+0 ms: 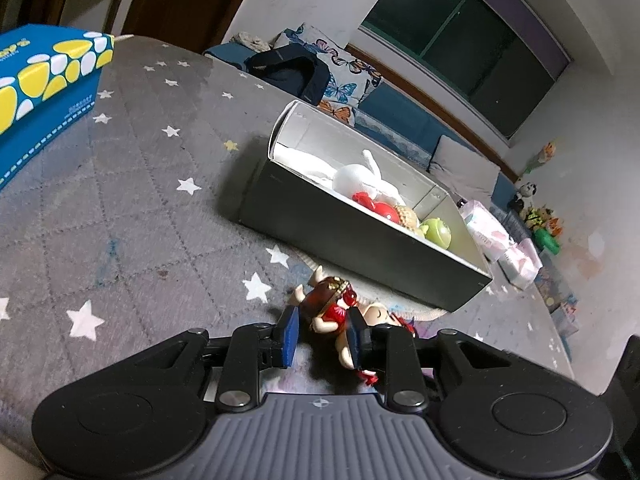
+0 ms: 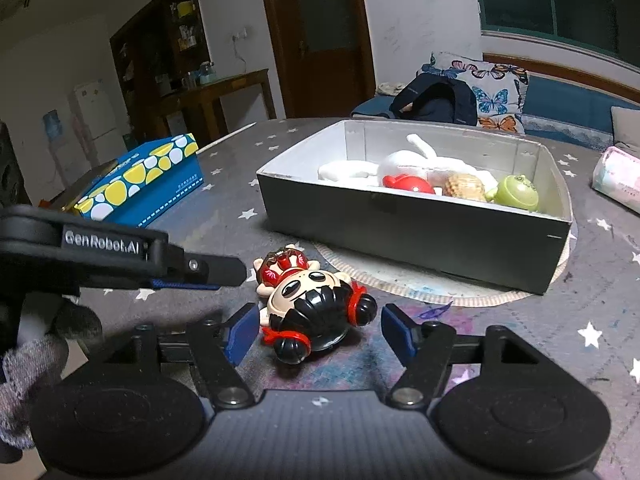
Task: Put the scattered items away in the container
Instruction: 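Close the right tool around the doll's body, then lift the doll off the table with the right tool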
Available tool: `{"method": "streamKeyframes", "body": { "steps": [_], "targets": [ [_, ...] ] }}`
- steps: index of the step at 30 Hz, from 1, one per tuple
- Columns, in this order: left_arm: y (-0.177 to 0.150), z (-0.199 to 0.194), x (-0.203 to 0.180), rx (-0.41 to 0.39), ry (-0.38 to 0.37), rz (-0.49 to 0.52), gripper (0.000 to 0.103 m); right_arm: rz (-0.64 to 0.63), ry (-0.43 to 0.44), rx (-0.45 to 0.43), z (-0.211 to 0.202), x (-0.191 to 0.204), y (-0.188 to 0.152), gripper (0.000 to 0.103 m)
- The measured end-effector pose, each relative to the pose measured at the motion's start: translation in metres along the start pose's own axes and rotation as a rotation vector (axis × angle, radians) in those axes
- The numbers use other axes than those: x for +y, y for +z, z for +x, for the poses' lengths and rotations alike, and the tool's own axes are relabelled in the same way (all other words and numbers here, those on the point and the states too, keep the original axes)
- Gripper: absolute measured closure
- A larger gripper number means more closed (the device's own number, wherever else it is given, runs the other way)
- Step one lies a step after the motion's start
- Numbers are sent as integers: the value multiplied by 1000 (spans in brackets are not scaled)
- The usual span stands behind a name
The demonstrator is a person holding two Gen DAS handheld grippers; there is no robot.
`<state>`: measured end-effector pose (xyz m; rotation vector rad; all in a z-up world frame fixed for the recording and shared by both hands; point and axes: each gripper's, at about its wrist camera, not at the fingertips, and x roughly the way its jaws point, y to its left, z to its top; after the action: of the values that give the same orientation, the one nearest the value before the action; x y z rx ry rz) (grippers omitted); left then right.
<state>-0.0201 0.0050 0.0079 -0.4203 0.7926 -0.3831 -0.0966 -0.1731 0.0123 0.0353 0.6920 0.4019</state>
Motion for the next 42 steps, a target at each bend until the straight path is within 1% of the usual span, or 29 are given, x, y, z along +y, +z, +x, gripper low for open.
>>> {"method": "streamKeyframes", "body": {
  "steps": [11,16,21,23,26,34,40,42],
  "targets": [
    [19,19,7,3,-41,-22,74,9,11,20,16,-3,0,33],
    [24,29,7,13,-63,-16,73,7,20,29,20,-4,2,34],
    [24,40,6,44,-70,-9,73,-4,24,30,20,-4,2,34],
    [22,40,6,37,-73,-2,72,-1,28,33,20,-5,2,34],
    [22,39,6,43,-73,2,72,2,29,37,20,-6,2,34],
    [20,35,9,77,-60,-30,70,13,14,40,16,-8,-2,34],
    [13,29,4,86,-40,-24,71,29,-7,30,8,-13,-3,35],
    [12,28,4,91,-36,-39,71,33,-15,23,5,-15,-3,35]
  ]
}}
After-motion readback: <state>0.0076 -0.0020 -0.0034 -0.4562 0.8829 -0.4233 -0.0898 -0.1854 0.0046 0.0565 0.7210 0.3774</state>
